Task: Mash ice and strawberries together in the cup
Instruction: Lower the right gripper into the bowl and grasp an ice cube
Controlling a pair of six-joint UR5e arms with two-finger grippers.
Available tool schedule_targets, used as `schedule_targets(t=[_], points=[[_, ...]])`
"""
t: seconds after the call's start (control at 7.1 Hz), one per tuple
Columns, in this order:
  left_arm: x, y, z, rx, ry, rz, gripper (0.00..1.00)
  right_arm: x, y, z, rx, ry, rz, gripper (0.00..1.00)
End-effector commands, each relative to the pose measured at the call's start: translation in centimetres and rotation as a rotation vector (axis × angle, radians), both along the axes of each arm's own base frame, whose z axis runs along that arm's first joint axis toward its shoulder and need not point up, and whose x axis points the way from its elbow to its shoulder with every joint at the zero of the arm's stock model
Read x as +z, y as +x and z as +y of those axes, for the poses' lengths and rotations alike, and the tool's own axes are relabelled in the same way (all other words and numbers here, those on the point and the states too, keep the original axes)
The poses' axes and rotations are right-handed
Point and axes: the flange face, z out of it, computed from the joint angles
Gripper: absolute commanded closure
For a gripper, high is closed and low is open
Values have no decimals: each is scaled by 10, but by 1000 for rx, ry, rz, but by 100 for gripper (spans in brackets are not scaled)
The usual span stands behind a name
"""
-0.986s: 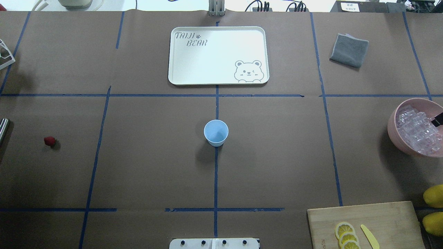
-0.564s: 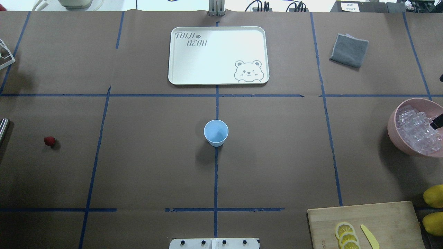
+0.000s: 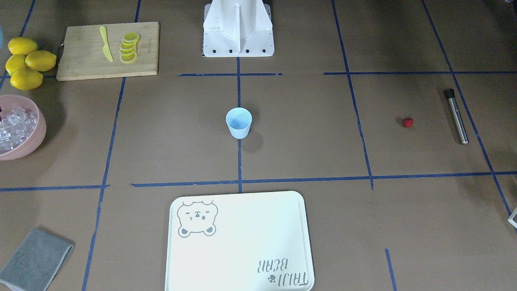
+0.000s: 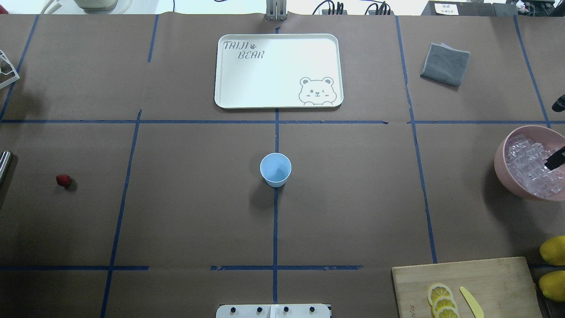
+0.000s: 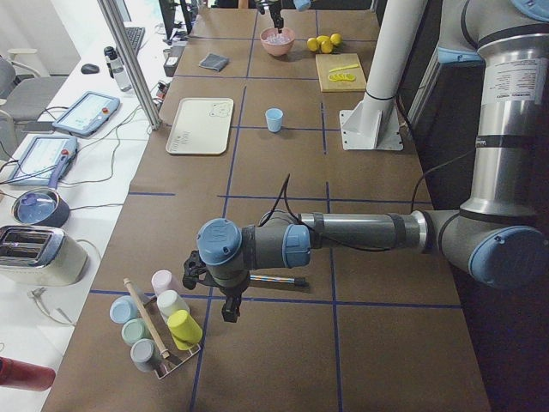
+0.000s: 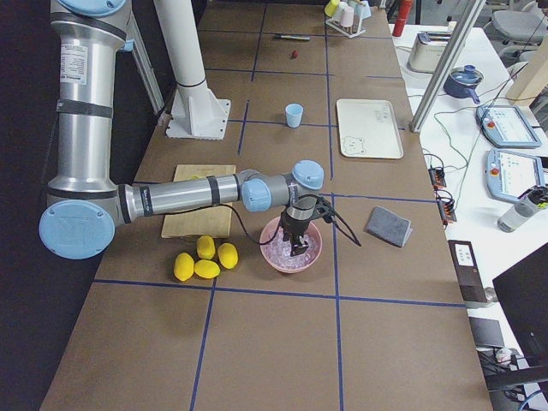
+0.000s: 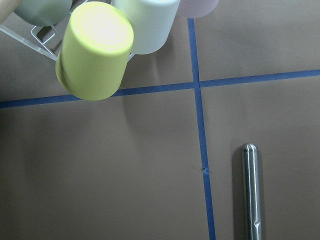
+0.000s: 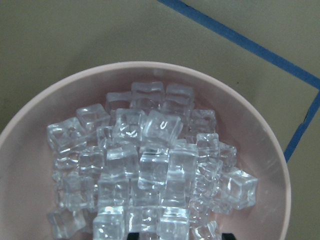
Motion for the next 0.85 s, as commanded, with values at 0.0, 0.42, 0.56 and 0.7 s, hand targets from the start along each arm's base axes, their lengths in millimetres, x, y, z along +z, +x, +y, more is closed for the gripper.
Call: schedule_targets(t=[0.0, 0.42, 0.56, 0.7], points=[[0, 0, 0, 0, 0, 0, 0, 6, -7, 2, -17, -11, 7, 37], [-1, 0, 0, -1, 1, 0, 0, 15, -13, 2, -27, -28, 14, 39], [-1, 0, 1, -1, 1, 0, 0, 17, -13, 2, -28, -29, 17, 40], [-1, 0, 1, -1, 1, 0, 0, 19, -11, 3, -28, -30, 20, 40]])
